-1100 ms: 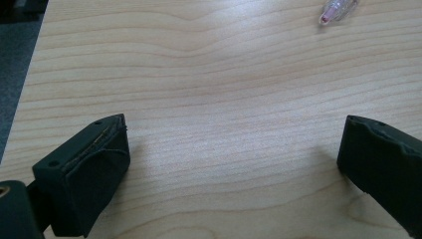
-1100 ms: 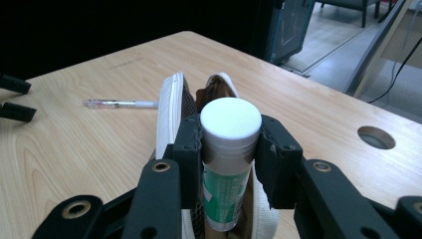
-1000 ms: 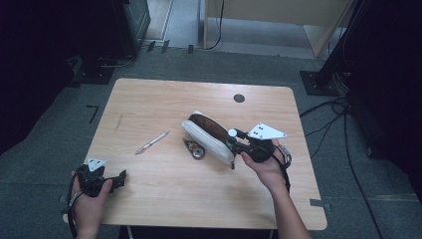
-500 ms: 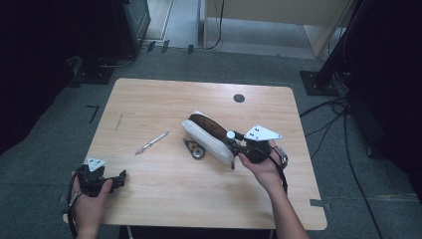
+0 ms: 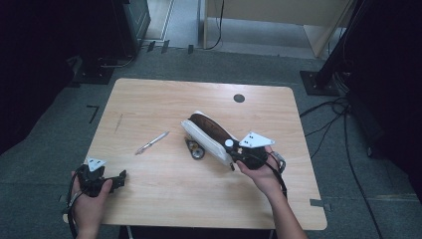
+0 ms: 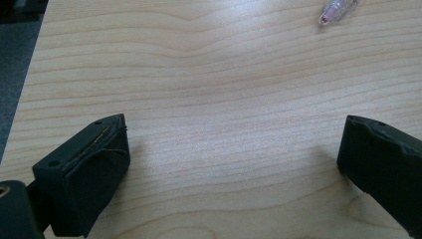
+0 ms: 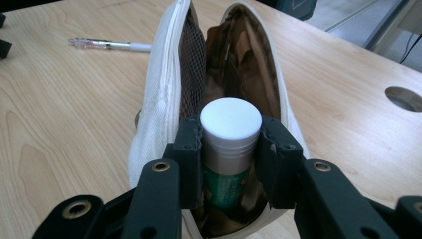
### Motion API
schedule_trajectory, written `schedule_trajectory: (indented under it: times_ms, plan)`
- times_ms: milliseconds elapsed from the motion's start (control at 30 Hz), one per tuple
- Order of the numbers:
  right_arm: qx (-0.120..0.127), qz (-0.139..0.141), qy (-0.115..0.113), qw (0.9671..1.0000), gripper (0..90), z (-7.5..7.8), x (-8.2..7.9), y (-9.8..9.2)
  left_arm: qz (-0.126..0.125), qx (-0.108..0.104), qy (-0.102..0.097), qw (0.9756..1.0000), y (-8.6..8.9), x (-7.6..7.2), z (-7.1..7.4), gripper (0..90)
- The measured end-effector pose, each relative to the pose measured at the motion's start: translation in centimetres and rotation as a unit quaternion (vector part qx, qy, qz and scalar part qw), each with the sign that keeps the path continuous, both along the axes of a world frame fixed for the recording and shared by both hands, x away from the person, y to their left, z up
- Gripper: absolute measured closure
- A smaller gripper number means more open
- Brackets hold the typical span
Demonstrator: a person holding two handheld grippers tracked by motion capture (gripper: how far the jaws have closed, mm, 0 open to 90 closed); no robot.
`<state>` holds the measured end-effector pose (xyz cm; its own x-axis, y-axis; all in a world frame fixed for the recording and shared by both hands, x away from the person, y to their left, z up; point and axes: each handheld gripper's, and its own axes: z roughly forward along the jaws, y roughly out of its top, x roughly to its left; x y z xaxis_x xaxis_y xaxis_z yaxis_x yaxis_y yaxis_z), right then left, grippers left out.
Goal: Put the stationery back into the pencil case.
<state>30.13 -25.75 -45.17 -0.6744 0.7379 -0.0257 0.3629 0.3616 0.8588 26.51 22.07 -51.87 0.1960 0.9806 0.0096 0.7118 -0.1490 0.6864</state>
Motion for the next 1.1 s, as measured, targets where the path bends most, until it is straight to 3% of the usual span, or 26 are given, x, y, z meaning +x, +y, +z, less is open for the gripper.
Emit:
schedule_trajectory:
  times_ms: [300,667,1100]
  plan:
    - [0.002,0.003,0.021,0.9998,65.5,-0.8,0.27,0.13,0.0,0.0,0.0,1.0,0.0,0.0,0.0,0.3]
    - [0.0,0.005,0.023,0.9997,63.2,-0.8,0.16,0.04,0.0,0.0,0.0,1.0,0.0,0.0,0.0,0.3]
    - [0.007,-0.007,0.009,0.9999,76.4,-0.73,-0.32,-0.21,-0.002,0.0,0.0,1.0,-0.03,0.01,-0.01,0.2]
